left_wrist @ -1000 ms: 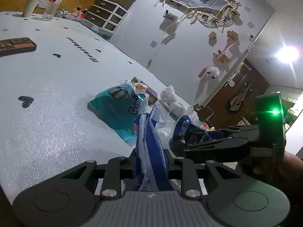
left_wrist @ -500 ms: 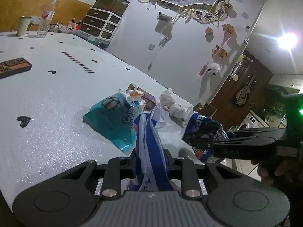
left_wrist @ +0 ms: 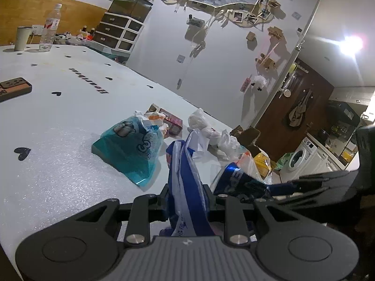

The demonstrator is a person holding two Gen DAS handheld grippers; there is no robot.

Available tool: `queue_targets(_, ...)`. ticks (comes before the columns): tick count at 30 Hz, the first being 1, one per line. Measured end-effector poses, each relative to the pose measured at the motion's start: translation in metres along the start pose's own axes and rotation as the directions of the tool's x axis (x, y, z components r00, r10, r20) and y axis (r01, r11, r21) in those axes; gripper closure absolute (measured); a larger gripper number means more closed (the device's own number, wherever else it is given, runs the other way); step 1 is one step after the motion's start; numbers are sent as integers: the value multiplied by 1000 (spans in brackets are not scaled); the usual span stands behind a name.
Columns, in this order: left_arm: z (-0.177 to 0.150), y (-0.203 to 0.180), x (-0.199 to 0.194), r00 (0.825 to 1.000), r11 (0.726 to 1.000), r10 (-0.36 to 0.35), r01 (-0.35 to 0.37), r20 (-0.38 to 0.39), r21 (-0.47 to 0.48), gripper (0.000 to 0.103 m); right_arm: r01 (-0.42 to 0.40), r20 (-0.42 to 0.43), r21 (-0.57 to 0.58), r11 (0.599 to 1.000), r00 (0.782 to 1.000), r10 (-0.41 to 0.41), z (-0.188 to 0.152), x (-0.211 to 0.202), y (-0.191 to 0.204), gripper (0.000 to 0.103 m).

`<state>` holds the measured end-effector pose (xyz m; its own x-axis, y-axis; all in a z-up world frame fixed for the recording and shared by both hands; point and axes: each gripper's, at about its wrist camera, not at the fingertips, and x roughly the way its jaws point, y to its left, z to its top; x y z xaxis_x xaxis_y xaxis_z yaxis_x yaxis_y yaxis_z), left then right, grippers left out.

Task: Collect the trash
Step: 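Close the right tool on the crushed blue Pepsi can, then lift the can with the right tool while the left tool carries the bag to the bin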

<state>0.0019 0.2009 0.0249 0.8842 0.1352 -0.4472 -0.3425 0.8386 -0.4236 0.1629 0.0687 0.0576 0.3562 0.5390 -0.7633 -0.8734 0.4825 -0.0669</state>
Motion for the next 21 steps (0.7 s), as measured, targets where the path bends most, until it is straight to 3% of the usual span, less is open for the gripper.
queue_targets(2,1,0,2,1000,1000,-1,1,-4,2,76,3,-7,-2,1000,1000,-3,5,-1,-3,44)
queue_targets(5,3,1,6,1000,1000,-3,3,-9,11,76,33,-33,-16,999,999,-34,12,4,-3,63)
queue_targets(10,7,1,11,1000,1000,-10,10,-14,17,76,81,-62,-85,993,994,-87,22,12,1,68)
queue_targets(17,8,5,14,1000,1000,-16,16,-19,9,76,169,-125,-255,952,971,-205,28,33,13,75)
queue_targets(21,9,7,17,1000,1000,-13,13,-26,10,76,199,-105,-285,938,966,-237,28,39,19,76)
